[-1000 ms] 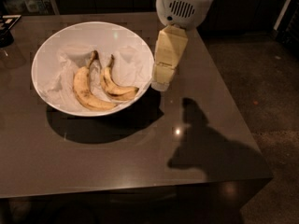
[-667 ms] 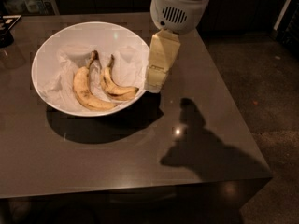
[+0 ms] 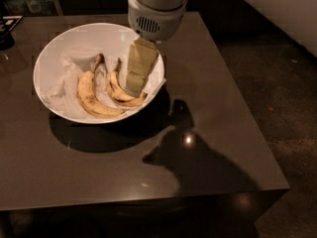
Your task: Pick banana from white bowl
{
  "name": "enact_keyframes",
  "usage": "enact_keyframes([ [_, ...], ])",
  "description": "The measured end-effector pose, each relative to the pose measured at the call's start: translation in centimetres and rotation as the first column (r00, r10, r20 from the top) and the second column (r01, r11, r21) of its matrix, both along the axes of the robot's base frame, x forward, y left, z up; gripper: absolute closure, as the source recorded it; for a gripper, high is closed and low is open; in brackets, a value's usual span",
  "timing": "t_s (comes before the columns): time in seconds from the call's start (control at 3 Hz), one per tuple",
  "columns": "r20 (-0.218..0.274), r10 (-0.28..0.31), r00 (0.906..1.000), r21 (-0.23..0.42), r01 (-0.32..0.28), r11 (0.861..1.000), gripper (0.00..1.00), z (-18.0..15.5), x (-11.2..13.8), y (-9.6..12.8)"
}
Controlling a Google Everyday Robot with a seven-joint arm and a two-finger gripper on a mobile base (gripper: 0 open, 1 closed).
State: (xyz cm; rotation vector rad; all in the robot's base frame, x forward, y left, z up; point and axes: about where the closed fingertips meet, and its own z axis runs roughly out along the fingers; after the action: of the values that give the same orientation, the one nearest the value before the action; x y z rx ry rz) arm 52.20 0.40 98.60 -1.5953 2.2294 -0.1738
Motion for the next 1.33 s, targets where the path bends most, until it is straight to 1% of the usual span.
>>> enact_keyframes([
  [0.33,0.0,0.019,0.9998,0.009,-0.019,1.0,0.1,-0.3,0.7,1.3],
  [0.67,-0.036,0.045,0.9983,0.028,-0.044,0.999,0.24,-1.3,1.9,2.4],
  [1.0,-0.082,0.063,0.9946,0.033,-0.06,0.998,0.3,-2.7,3.0,3.3],
  [1.33,-0.14,0.089,0.9862,0.028,-0.086,0.996,0.29,-4.5,3.8,4.4],
])
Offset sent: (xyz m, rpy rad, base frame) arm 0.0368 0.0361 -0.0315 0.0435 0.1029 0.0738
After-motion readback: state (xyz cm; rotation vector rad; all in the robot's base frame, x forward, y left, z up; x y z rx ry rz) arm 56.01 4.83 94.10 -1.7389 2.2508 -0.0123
